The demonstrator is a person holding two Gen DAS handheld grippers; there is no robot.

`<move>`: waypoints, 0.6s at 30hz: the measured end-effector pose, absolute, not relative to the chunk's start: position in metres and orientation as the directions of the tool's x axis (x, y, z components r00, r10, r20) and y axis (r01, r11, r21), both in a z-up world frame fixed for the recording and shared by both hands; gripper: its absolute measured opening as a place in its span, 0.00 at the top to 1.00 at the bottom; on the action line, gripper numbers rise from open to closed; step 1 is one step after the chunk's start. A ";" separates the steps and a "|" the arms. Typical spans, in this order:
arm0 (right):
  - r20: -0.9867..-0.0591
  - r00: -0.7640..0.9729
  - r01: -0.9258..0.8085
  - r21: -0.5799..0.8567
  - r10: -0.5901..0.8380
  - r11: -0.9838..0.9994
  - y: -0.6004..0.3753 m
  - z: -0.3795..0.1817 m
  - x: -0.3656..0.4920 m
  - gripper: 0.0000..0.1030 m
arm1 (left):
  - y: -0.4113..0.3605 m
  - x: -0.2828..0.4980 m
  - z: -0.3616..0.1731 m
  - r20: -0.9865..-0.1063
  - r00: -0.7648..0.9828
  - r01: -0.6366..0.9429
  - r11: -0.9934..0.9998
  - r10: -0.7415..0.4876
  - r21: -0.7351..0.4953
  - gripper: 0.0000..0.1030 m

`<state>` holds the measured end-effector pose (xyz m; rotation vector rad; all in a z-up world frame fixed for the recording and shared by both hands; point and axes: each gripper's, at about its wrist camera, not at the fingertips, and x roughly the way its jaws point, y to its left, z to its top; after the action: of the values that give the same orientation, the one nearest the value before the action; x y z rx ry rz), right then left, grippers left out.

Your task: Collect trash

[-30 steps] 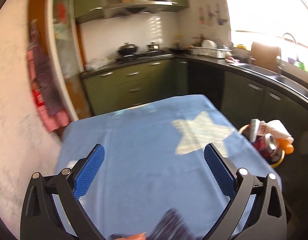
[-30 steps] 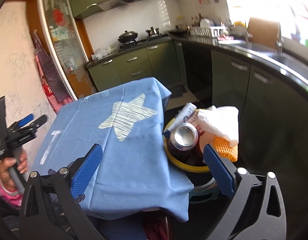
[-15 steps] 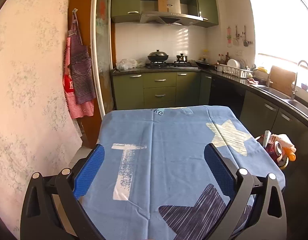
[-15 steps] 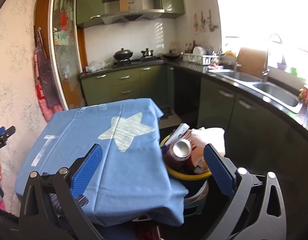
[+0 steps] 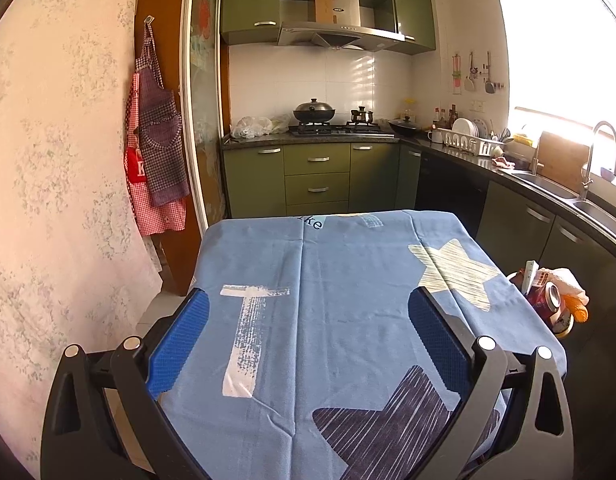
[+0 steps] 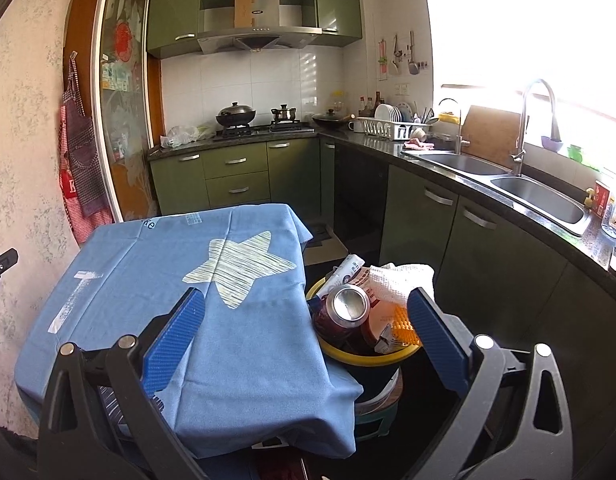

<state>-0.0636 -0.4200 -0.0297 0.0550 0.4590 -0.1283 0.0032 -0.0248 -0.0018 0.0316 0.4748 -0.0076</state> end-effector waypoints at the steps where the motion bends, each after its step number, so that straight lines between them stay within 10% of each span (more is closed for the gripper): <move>1: -0.446 0.888 0.135 0.022 -0.111 0.991 -0.420 -0.030 -0.063 0.06 | -0.025 0.003 -0.002 -0.458 0.889 0.014 0.999 0.001 0.030 0.05; 18: -0.452 0.886 0.125 0.012 -0.106 0.992 -0.416 -0.030 -0.062 0.06 | -0.028 0.003 -0.003 -0.457 0.889 0.014 0.999 0.007 0.042 0.05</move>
<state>-0.0620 -0.4165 -0.0299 0.0412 0.4674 -0.1199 0.0032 -0.0283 -0.0032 0.0447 0.4751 -0.0039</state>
